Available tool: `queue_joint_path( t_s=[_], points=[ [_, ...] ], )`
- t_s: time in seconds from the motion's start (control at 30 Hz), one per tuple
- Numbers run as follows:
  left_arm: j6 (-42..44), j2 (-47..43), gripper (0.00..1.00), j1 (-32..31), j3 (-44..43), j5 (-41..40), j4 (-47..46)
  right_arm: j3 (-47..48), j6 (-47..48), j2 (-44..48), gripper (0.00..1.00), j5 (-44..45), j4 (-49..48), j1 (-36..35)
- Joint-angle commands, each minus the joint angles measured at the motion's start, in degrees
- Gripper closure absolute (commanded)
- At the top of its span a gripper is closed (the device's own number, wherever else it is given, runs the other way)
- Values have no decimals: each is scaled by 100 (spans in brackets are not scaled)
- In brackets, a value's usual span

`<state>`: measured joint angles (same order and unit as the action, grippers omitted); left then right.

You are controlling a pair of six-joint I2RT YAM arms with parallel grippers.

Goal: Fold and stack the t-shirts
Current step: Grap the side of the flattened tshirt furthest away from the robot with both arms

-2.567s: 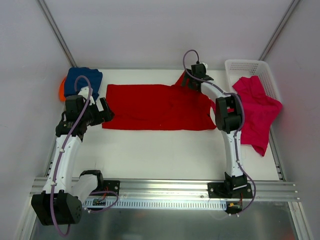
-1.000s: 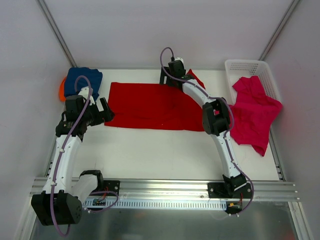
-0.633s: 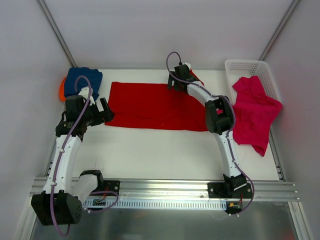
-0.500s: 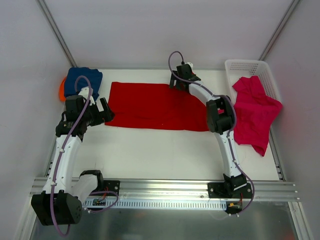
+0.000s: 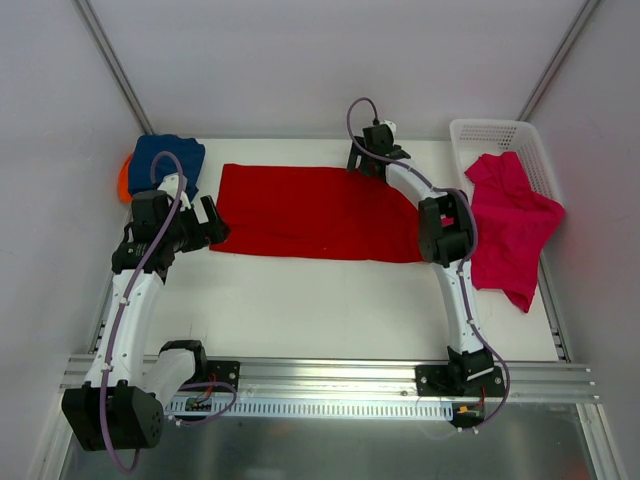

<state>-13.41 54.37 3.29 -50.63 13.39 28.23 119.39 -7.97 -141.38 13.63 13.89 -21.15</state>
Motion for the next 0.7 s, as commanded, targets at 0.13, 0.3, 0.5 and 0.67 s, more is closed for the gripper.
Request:
queue_joint_path(
  t_s=[0.13, 0.3, 0.5, 0.67],
  points=[
    [102, 39, 1, -48, 36, 68, -2, 532, -135, -3, 6, -158, -211, 58],
    [102, 56, 1, -48, 36, 76, 7, 733, -240, -179, 7, -246, -290, 58],
    [102, 65, 1, -48, 27, 85, 7, 822, -284, -250, 7, -255, -264, 67],
    [102, 74, 1, -48, 27, 85, 16, 831, -311, -258, 7, -211, -229, 84]
  ],
)
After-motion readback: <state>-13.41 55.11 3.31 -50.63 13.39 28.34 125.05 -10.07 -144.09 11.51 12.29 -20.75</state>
